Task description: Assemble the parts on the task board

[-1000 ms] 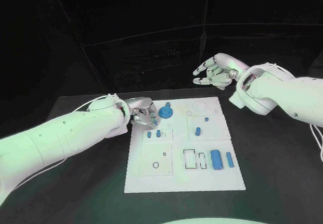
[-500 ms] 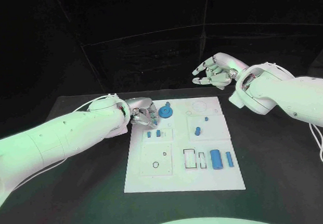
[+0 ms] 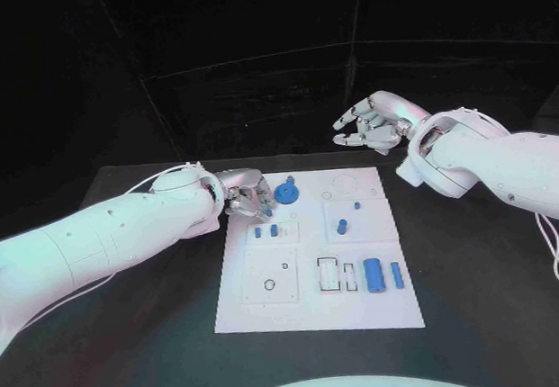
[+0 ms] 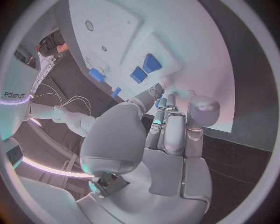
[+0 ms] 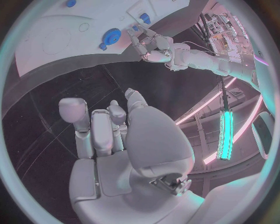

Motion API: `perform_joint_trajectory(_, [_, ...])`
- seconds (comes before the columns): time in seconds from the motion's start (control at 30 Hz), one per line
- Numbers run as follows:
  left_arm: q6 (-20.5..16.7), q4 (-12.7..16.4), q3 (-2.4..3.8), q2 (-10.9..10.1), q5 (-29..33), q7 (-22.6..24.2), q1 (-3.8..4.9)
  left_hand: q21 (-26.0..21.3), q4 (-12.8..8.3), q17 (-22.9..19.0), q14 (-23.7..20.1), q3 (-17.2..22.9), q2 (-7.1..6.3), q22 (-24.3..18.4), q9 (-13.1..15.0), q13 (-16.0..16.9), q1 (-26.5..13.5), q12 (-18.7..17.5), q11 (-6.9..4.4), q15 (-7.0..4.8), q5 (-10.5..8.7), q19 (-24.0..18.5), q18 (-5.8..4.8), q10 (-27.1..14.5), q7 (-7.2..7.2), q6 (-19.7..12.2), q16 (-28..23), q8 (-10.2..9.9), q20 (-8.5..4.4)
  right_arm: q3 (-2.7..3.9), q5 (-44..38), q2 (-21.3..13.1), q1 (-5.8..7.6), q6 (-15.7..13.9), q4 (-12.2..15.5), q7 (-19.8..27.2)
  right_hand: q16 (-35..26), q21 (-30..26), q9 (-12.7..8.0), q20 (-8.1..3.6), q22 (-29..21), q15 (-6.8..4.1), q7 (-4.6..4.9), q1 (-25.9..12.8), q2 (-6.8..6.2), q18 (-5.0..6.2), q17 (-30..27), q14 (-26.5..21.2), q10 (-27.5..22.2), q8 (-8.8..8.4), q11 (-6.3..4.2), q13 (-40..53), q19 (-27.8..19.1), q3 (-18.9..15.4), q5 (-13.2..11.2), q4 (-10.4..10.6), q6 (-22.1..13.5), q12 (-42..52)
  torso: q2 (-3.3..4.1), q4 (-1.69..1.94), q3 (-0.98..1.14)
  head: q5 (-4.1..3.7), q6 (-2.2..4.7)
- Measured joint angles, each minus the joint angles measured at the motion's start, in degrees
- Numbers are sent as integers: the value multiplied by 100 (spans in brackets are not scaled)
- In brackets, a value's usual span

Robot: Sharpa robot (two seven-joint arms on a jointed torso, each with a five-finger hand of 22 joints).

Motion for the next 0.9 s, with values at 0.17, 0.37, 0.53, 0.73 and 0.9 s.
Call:
perform_joint_trajectory(0.17, [-13,6,0,-42,0,-1,0,-70,-6,-54,-20,6,-46,-69,0,0,0,-73,44,20,0,-20,0,-104,18,-58,-22,-42,19,0,0,-8,0,0,-15,-2,-165,-182,-6,-20,-234,-1,-20,31,-31,87,-160,1,-238,0,17,-361,-66,10,21,44,-21,-401,0,3,-1,-5,3])
perform_joint_trajectory(0.37, [-87,77,9,-213,0,-1,-2,-108,-22,-74,-8,-44,-99,-103,12,0,-53,-110,63,49,0,-37,0,-151,18,-59,-22,-42,37,0,-51,-57,0,162,-66,-73,-1735,-801,-8,-39,-1018,-45,-27,341,-87,177,-1699,-392,-1297,46,23,-2412,-287,185,-44,165,-27,-2767,0,3,-4,-35,9])
perform_joint_trajectory(0.53, [-255,136,80,-477,203,51,-5,-203,2,-132,-20,-100,-99,-201,42,14,-53,-110,63,61,0,-75,0,-151,70,44,-46,-26,74,0,-288,-133,-6,424,-110,-173,-2401,-813,-8,-32,-966,-24,16,782,-220,177,-2289,-338,-1236,84,113,-3584,-131,553,-667,48,228,-4023,-2,6,-5,-75,29])
perform_joint_trajectory(0.73, [-686,265,115,-763,1693,524,12,-1737,26,-1844,-650,-107,40,-1756,56,16,-63,-71,55,109,0,-791,182,-115,90,263,-1090,70,141,-3,-956,-262,-119,659,-66,-252,-2209,-494,-8,-56,-533,-73,-96,1013,-364,176,-2046,-130,-907,84,-12,-4337,67,1000,-913,-78,689,-4645,-5,7,-1,-203,72])
perform_joint_trajectory(0.9, [-819,498,120,-923,3543,1262,13,-2031,131,-2742,-1093,-33,247,-1949,40,26,-92,17,71,123,53,-1033,180,-54,86,267,-1673,77,171,-9,-1664,-350,-243,774,56,-307,-2108,-393,-21,-49,-358,-72,-138,969,-419,176,-1928,-90,-879,42,0,-4590,116,1138,-978,-83,768,-4842,-5,7,-10,-325,111])
